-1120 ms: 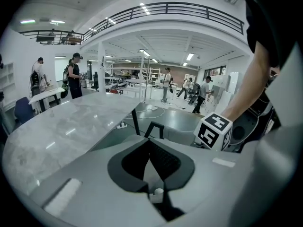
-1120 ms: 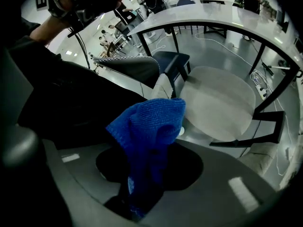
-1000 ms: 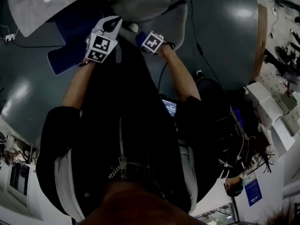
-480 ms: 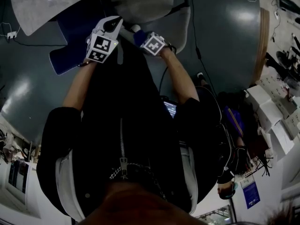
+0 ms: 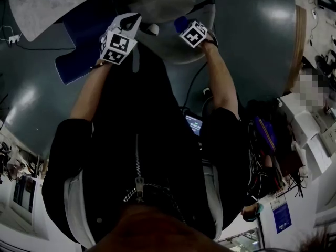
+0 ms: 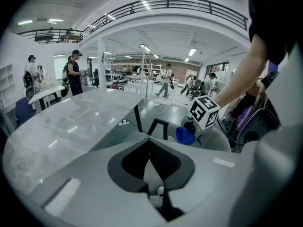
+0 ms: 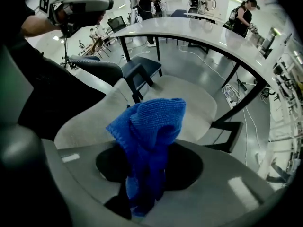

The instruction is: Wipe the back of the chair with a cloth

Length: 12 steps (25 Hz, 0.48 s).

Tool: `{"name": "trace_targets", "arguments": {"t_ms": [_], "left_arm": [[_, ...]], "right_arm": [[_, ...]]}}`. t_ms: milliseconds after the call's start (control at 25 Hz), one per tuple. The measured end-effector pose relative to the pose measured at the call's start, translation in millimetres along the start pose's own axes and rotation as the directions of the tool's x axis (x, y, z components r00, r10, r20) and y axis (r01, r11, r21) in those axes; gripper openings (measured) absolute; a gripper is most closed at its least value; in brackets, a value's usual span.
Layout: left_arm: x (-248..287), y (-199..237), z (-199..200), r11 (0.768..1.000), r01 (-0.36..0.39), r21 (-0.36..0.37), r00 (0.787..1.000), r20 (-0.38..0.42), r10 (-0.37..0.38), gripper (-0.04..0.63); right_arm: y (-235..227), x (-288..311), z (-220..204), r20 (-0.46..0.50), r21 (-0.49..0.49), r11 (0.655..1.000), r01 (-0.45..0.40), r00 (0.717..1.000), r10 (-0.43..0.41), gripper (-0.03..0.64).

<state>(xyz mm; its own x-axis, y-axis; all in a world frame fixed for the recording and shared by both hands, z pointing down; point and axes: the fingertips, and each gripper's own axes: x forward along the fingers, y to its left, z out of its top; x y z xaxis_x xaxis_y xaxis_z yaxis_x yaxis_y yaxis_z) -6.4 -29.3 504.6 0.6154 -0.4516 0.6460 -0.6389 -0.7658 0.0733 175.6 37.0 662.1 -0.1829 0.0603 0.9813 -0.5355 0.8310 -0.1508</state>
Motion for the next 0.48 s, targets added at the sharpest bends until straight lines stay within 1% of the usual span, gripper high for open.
{"name": "trace_targets", "arguments": {"t_ms": [40,120,200,280,400,480], "left_arm": [[3.7,-0.9,4.8,1.0,0.005,-0.004,1.0,0.005,-0.005,0.011],[10.7,-3.4,15.5,1.0,0.019,-0.012,1.0,0.016,-0.018,0.011],[19.1,-7.6,20.5,0.999,0.036,-0.001,0.999,0.014,-0.036,0.011],[26.3,-13.6,22.3,0.999,0.052,0.012,0.999,0.005,-0.052,0.011],[31.4,-19.3,24.9,0.998,0.064,0.013,0.998,-0.001,-0.064,0.011],[34.2,-21.3,21.6,0.998,0.068,0.008,0.998,-0.008,-0.068,0.011]], "right_arm": [[-11.1,0.5,-7.1,-0.016,0.006,1.0,0.018,1.0,-0.018,0.152],[-28.1,3.7,-19.9,-0.039,0.034,0.999,0.028,0.999,-0.027,0.152],[-42.0,10.9,-34.4,-0.066,0.06,0.998,0.035,0.997,-0.031,0.152],[-56.2,15.9,-48.1,-0.092,0.061,0.996,0.067,0.994,-0.061,0.153],[-69.2,13.4,-62.3,-0.156,-0.009,0.992,0.129,0.979,-0.129,0.155],[-70.6,17.4,-70.6,-0.201,-0.081,0.986,0.143,0.967,-0.157,0.155]]}}
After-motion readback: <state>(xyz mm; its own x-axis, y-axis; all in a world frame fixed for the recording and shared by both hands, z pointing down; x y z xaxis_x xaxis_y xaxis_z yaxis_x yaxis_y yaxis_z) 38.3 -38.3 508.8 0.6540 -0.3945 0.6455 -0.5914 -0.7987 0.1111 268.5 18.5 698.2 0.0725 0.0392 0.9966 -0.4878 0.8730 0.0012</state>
